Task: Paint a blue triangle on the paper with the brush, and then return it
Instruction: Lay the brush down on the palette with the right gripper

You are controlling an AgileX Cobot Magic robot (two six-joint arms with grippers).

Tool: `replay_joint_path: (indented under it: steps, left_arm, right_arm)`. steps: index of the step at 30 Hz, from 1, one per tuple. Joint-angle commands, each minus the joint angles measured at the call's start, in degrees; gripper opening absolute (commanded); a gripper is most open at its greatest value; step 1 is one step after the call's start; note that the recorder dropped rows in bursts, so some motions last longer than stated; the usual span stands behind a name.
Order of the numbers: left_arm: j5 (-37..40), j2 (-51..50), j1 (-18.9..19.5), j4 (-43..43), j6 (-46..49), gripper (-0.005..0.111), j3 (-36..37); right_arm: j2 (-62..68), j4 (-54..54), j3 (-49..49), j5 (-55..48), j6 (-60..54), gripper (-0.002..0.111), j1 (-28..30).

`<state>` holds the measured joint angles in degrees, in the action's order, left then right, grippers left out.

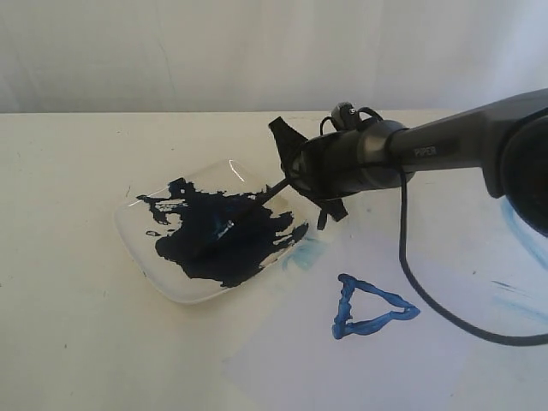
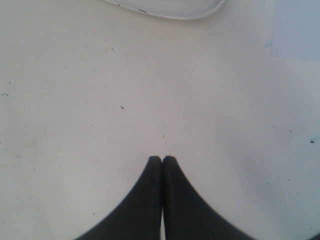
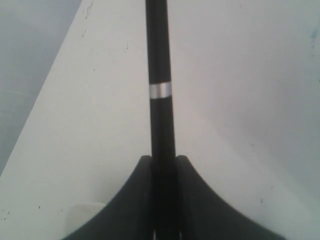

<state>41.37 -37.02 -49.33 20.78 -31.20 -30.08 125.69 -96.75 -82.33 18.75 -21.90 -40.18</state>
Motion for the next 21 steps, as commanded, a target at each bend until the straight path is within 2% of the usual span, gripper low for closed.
replay_joint_path:
  steps: [1,21]
  left_arm:
    - [0.4,0.4,0.1,-0.4,0.2,0.0,0.4]
    - [0.4,0.4,0.1,-0.6,0.5,0.0,0.4]
  right_arm:
    - [1.1,1.6,-1.8,-1.4,1.2,0.0,0.2]
    - [3.2,1.7,-2.3,0.4,4.2,0.0,0.2]
